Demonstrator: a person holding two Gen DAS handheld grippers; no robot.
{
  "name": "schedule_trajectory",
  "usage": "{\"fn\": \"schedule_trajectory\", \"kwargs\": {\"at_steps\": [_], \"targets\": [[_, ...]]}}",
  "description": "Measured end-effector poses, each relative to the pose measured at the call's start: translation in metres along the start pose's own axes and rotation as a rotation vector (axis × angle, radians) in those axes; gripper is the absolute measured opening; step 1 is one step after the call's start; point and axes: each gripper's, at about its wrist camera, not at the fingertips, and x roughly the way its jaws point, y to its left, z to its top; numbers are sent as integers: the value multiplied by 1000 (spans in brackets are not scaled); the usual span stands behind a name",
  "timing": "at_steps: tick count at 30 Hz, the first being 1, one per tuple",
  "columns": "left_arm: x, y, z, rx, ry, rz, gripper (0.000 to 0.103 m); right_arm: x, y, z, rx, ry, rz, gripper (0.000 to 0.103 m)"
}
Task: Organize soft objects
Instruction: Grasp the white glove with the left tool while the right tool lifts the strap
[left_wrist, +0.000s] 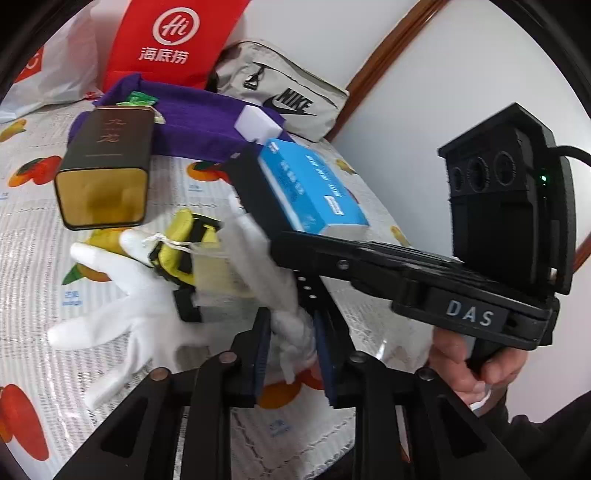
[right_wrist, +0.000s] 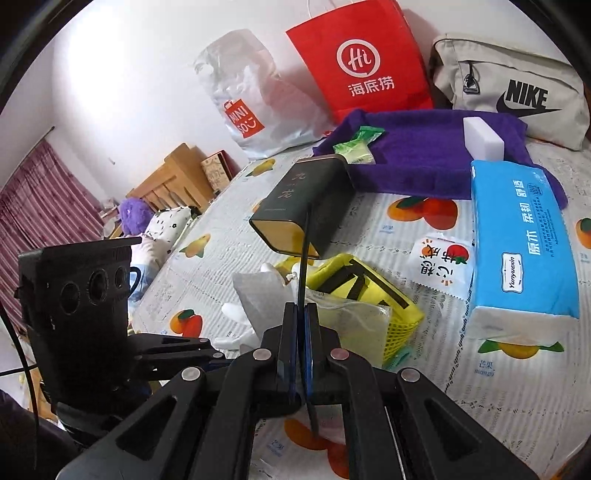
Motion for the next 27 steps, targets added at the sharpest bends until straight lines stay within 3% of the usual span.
{"fn": "schedule_trajectory", "kwargs": {"at_steps": [14, 20, 25, 27], "targets": [[-18, 23, 2, -38, -37, 157, 21, -14, -26, -17, 31, 12, -58, 4], [-27, 32, 3, -58, -45, 204, 21, -6, -20, -24, 6, 41, -33, 8], [-35, 36, 3, -67, -56, 228, 21, 14, -1, -26, -108, 81, -144, 9], [-38, 36, 2, -65, -61, 228, 21, 22, 5, -28, -149, 99, -179, 20]]}}
